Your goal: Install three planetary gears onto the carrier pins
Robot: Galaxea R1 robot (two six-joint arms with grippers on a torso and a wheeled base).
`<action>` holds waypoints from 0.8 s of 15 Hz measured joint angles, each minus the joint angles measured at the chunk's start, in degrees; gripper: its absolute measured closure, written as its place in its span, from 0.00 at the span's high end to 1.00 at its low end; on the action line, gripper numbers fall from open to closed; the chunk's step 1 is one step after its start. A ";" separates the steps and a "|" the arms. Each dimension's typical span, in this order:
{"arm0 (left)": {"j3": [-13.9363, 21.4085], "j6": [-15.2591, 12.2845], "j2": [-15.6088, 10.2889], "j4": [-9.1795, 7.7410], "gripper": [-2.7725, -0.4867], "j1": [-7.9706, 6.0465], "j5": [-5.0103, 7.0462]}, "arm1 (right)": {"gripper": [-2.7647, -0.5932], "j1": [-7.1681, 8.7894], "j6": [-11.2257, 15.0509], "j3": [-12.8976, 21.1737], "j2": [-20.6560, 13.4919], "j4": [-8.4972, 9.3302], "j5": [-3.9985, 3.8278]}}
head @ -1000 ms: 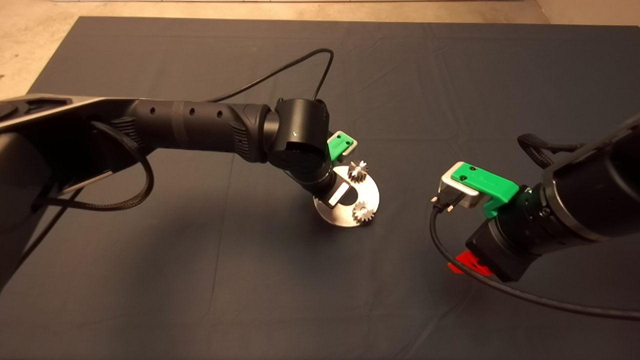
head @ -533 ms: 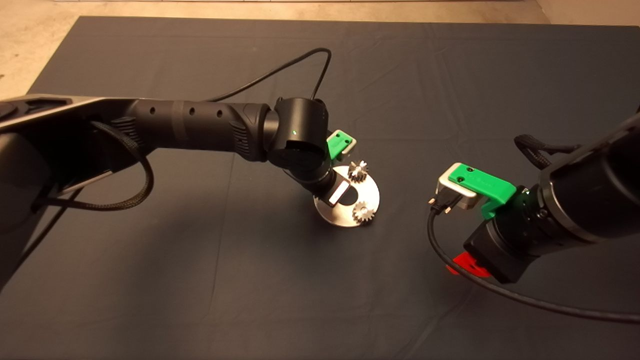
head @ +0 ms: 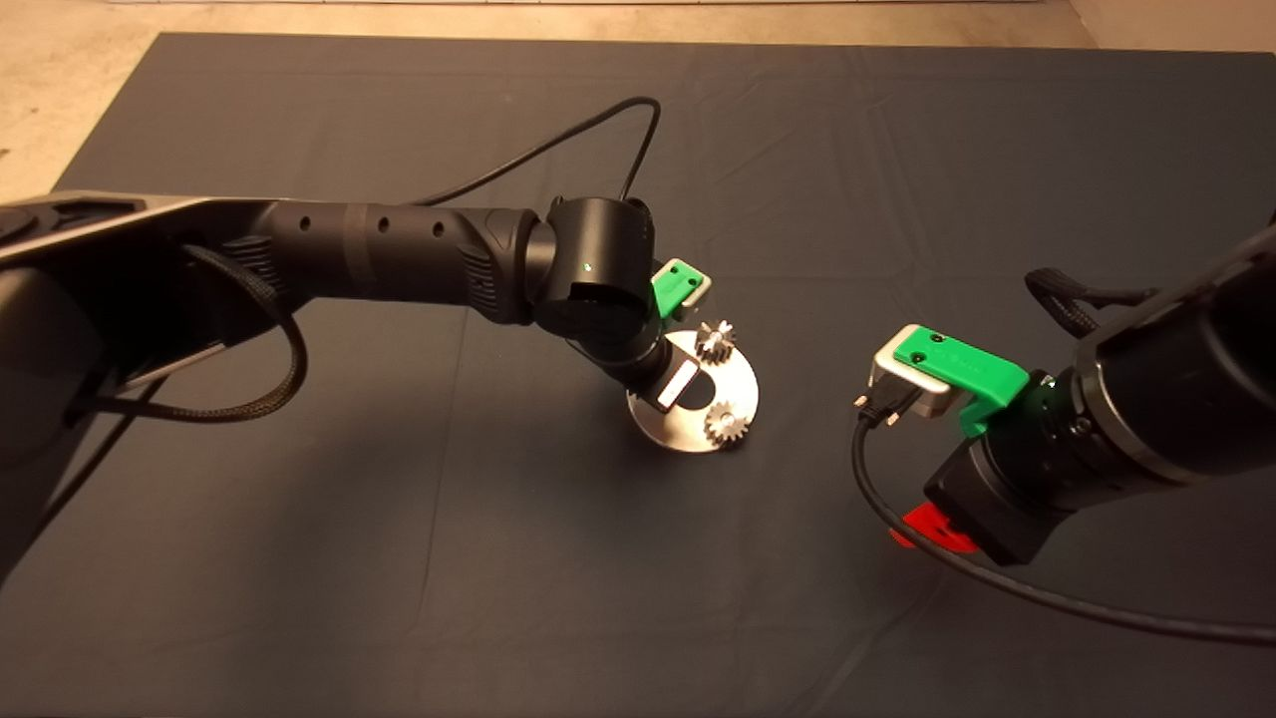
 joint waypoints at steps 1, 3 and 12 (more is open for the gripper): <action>0.00 0.00 0.00 0.00 0.13 0.00 -0.01 | 0.65 0.00 0.00 0.00 0.00 0.01 0.00; 0.00 0.00 0.02 0.04 0.13 0.02 0.00 | 0.65 0.00 0.00 0.00 0.00 0.00 0.00; -0.26 -0.11 0.63 0.67 0.13 2.51 -1.00 | 0.65 0.00 0.00 -0.06 0.02 0.03 -0.02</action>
